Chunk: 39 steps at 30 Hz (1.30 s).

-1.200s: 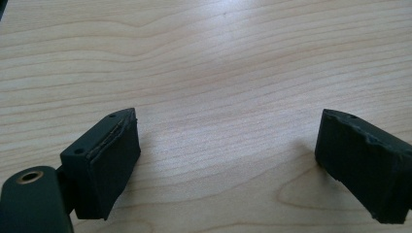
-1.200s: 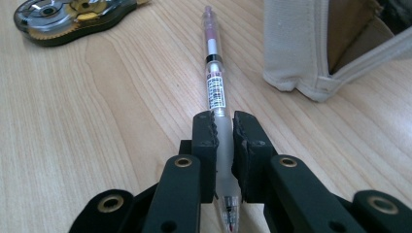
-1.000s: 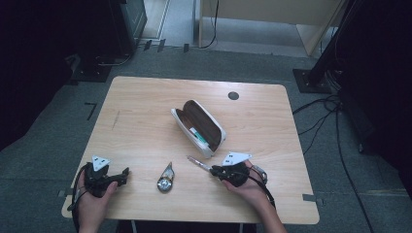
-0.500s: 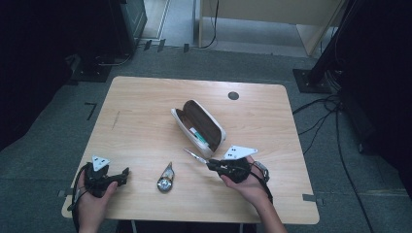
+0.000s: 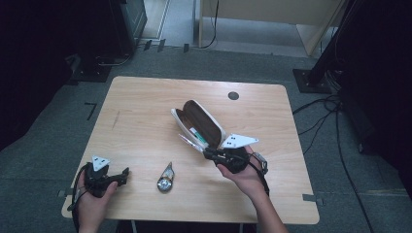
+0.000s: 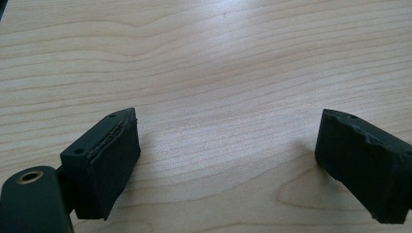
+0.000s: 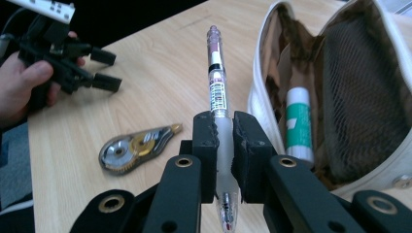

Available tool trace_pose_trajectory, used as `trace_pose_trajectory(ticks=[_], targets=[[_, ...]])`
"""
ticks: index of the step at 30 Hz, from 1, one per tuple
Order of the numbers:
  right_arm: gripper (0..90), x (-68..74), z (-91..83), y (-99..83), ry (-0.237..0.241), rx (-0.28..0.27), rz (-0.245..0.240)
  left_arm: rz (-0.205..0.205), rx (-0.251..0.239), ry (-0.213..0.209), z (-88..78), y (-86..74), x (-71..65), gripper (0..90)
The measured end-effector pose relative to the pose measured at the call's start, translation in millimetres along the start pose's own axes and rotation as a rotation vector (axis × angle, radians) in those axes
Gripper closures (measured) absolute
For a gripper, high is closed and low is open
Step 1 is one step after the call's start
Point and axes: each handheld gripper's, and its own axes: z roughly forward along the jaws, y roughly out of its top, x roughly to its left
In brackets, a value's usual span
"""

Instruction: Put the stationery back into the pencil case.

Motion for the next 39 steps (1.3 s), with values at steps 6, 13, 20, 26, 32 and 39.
trace_pose_trajectory(ticks=[6,13,20,26,32,39], targets=[[80.9,-2.4,-1.3,10.2,-0.019,-0.025,0.019,-0.003,-0.003,0.0,0.2,0.0,-0.2,9.1],[80.9,-7.3,-1.1,24.8,-0.045,-0.044,0.05,0.001,-0.001,0.001,0.0,0.0,0.1,9.1],[80.9,-14.1,2.6,36.8,-0.062,-0.072,0.085,0.001,-0.001,0.001,0.0,0.0,0.1,9.1],[80.9,-19.6,7.3,46.3,-0.103,-0.079,0.09,0.001,-0.001,0.001,0.0,0.0,0.1,9.1],[80.9,-31.3,19.2,47.2,-0.15,-0.064,0.126,0.001,-0.001,0.001,0.1,0.0,0.1,9.1],[80.9,-37.3,39.3,40.5,-0.19,-0.023,0.144,0.0,-0.001,0.0,0.1,0.0,0.1,9.1]])
